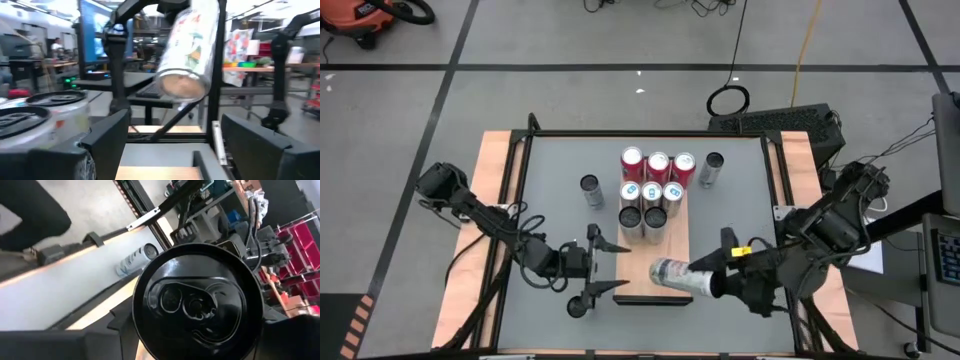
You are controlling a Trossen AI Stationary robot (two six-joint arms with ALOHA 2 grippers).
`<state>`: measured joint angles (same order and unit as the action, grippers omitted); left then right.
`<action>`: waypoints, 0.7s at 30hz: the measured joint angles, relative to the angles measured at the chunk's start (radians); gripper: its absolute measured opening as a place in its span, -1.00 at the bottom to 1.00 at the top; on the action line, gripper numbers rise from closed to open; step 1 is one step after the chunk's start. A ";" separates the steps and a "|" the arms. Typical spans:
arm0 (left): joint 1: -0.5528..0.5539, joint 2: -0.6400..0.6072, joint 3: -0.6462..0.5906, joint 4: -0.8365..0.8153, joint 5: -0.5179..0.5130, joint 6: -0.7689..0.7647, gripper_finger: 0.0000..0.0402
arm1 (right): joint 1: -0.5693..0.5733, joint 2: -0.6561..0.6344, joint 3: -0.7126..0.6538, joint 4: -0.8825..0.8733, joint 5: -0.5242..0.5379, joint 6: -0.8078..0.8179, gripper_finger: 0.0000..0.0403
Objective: Place canned beverage on shelf
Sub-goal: Put the bottom right white soda can on the shelf aligned with the other blue soda can
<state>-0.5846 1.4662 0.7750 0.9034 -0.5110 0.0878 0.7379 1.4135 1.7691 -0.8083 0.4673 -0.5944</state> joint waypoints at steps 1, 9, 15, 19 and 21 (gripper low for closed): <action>0.000 0.000 0.000 0.003 0.020 -0.008 0.59 | -0.003 0.005 0.000 0.002 -0.003 -0.014 -0.02; 0.003 0.000 0.000 0.009 0.195 -0.057 0.59 | -0.055 0.092 -0.002 0.012 -0.126 -0.097 -0.02; 0.003 0.000 0.000 -0.029 0.195 -0.085 0.59 | -0.089 0.146 -0.002 0.134 -0.134 -0.227 -0.02; 0.003 0.000 0.000 -0.048 0.195 -0.109 0.59 | -0.111 0.172 -0.002 0.169 -0.168 -0.281 -0.02; 0.002 0.000 0.000 -0.062 0.196 -0.109 0.59 | -0.120 0.180 -0.002 0.179 -0.174 -0.296 -0.02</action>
<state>-0.5831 1.4666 0.7753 0.8411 -0.3153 -0.0208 0.6179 1.5935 1.7676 -0.6293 0.2932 -0.8909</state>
